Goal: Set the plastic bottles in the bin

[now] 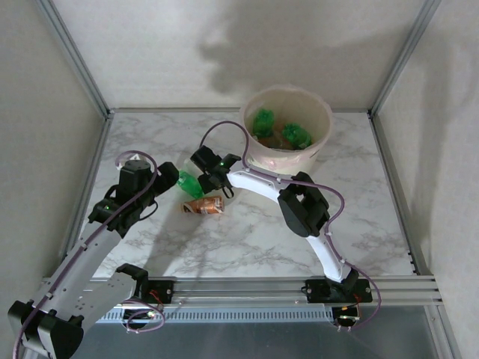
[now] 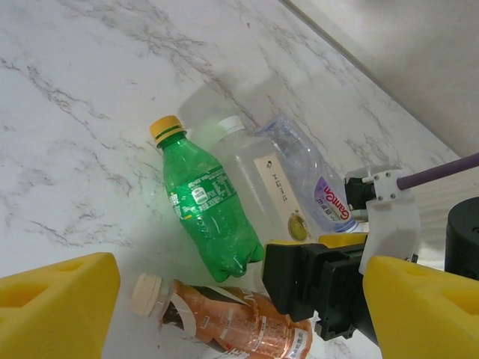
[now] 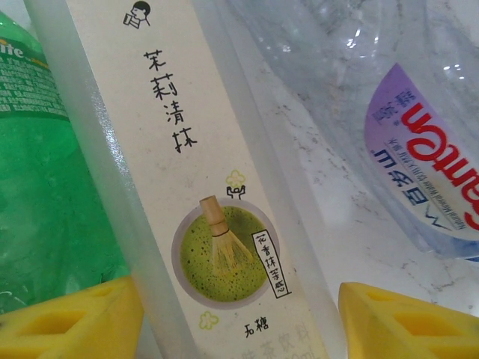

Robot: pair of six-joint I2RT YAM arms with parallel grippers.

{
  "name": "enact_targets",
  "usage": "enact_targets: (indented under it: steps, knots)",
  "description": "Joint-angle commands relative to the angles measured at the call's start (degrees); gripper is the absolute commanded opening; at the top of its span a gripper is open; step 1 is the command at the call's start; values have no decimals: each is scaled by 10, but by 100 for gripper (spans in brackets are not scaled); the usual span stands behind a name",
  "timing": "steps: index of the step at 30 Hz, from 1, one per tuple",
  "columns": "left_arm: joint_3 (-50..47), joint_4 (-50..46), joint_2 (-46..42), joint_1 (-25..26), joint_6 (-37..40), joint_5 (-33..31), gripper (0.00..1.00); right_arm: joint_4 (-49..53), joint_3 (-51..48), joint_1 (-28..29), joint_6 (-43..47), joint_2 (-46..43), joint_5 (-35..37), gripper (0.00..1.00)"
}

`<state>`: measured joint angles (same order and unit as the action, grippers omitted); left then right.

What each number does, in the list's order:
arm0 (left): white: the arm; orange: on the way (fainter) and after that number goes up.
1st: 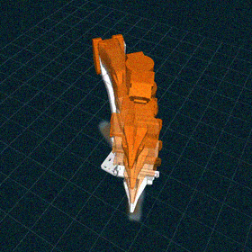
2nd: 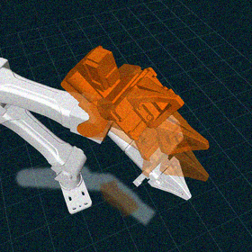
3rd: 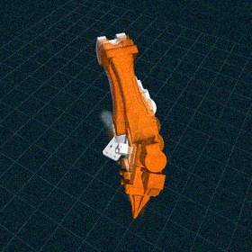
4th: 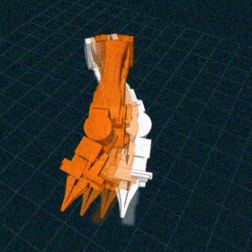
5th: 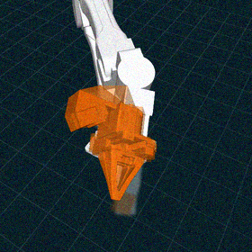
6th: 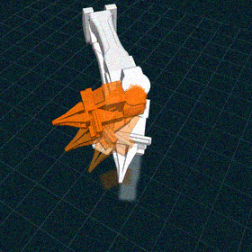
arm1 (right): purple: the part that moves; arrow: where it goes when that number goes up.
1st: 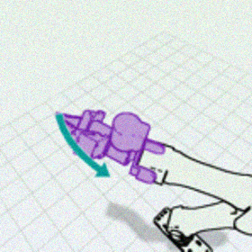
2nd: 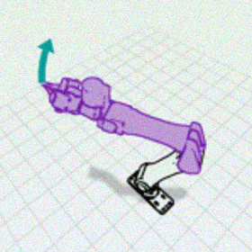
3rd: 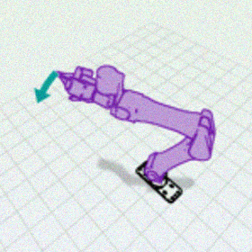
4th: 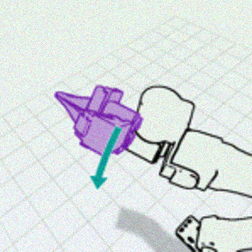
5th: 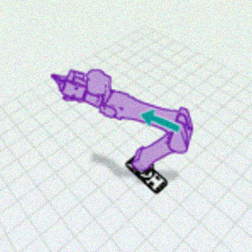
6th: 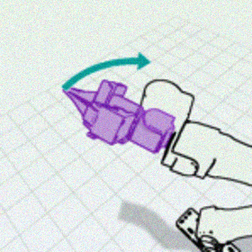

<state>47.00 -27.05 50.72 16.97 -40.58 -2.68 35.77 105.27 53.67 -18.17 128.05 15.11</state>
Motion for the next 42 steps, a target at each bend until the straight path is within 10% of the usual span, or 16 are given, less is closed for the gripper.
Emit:
enact_targets:
  steps: [1,22,42]
  knots:
    - [-9,-2,-4,-6,-6,7,84,16,-4,15,-7,-13,-20,68]
    - [-20,-2,-9,-13,-8,13,84,22,45,-2,13,43,-30,81]
    - [-21,0,-6,-17,-12,22,83,10,24,12,9,23,-42,55]
